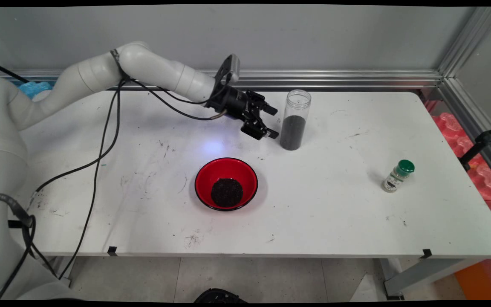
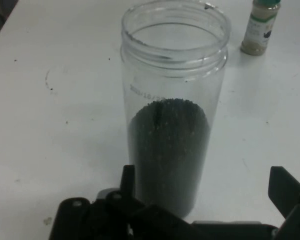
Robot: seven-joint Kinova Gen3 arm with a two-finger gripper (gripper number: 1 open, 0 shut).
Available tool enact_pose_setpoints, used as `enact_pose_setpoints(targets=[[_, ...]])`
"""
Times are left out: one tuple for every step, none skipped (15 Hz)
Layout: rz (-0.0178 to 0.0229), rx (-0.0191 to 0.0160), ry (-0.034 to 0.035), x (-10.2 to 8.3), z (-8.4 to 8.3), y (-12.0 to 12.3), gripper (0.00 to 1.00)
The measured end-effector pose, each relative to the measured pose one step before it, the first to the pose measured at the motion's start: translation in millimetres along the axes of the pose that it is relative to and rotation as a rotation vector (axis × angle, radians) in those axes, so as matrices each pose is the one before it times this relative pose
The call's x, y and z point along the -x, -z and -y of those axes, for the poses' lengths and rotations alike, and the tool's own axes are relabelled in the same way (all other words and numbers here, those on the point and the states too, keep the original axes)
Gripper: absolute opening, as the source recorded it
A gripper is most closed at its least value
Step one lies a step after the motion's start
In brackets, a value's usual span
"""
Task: Pick up the black seasoning powder from the table
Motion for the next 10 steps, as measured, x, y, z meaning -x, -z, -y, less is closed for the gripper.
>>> enact_pose_setpoints(targets=[[-0.00147, 0.00004, -0.00085, 0.43, 0.38, -3.69, 1.0], [-0.00101, -0.00021, -0.00016, 0.24, 0.28, -2.41, 1.0], [-0.00147, -0.00108, -0.00092, 0.49, 0.6, -4.85, 1.0], [-0.00079, -0.00079, -0.00096, 0.23, 0.37, -2.94, 1.0], [-0.00075, -0.00171, -0.0012, 0.41, 0.69, -4.02, 1.0], [-0.00053, -0.00218, -0.00125, 0.34, 0.77, -4.06, 1.0], [-0.00055, -0.00215, -0.00086, 0.2, 0.68, -3.28, 1.0], [-0.00055, -0.00242, -0.00073, 0.14, 0.8, -3.82, 1.0], [-0.00046, -0.00196, -0.00066, 0.05, 0.75, -3.75, 1.0], [-0.00045, -0.00148, -0.00029, 0.03, 0.53, -3.04, 1.0]])
